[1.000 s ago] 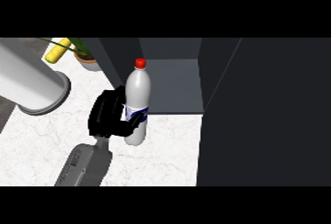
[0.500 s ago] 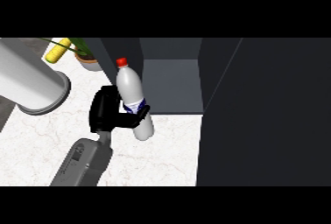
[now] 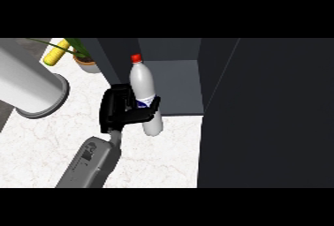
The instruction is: Pick up the bottled water, place it into the cabinet and close the cabinet
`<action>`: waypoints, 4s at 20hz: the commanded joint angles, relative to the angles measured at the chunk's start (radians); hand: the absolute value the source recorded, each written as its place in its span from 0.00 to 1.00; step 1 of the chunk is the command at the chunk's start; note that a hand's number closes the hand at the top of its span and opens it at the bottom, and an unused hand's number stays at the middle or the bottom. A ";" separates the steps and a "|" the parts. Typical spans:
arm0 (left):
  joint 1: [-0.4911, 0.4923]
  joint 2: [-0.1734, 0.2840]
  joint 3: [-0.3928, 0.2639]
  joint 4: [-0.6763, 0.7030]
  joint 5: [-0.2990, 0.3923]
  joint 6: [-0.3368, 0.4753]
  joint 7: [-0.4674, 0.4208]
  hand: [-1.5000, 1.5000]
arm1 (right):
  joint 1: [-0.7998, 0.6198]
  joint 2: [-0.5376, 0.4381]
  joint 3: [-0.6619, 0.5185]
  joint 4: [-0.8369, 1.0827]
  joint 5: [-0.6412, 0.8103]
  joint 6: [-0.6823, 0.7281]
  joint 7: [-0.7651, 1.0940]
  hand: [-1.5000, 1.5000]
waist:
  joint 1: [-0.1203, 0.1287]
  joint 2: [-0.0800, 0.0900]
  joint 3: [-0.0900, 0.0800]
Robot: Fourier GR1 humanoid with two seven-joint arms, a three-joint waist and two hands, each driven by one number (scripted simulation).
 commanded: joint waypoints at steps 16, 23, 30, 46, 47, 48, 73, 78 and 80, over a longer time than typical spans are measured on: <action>-0.279 0.064 -0.028 0.221 -0.172 0.150 0.074 1.00 | -0.049 -0.009 -0.003 0.035 -0.025 0.029 -0.002 0.00 | -0.083 0.035 0.002; -0.286 0.122 -0.072 0.260 -0.275 0.240 0.106 1.00 | -0.072 -0.010 -0.006 0.045 -0.011 0.018 0.017 0.00 | -0.086 0.036 0.003; -0.265 0.139 -0.090 0.305 -0.321 0.311 0.107 0.00 | -0.025 -0.002 0.029 0.056 -0.003 0.025 -0.009 0.00 | -0.098 0.037 0.002; -0.336 0.132 -0.079 0.348 -0.242 0.288 0.093 0.00 | -0.002 -0.021 0.017 0.044 -0.008 0.046 -0.047 0.00 | -0.078 0.034 -0.001; -0.343 0.137 -0.068 0.320 -0.214 0.263 0.092 0.00 | -0.017 -0.021 0.012 0.049 -0.011 0.048 -0.042 0.00 | -0.074 0.036 -0.001; -0.345 0.122 -0.066 0.293 -0.200 0.263 0.062 0.00 | -0.050 -0.016 0.000 0.057 -0.003 0.027 -0.016 0.00 | -0.066 0.039 -0.002; -0.077 0.048 -0.041 0.032 0.077 -0.117 -0.271 0.00 | 0.059 -0.001 0.080 -0.042 0.063 -0.030 -0.036 0.00 | 0.016 0.006 0.002; -0.050 0.051 -0.047 -0.100 0.090 -0.137 -0.188 0.00 | 0.029 -0.033 0.009 -0.053 -0.011 -0.024 0.009 0.00 | 0.020 0.007 0.002; 0.108 0.065 -0.084 -0.244 0.096 -0.142 -0.196 0.00 | 0.064 -0.031 0.059 -0.046 0.032 -0.030 -0.005 0.00 | 0.026 0.005 0.002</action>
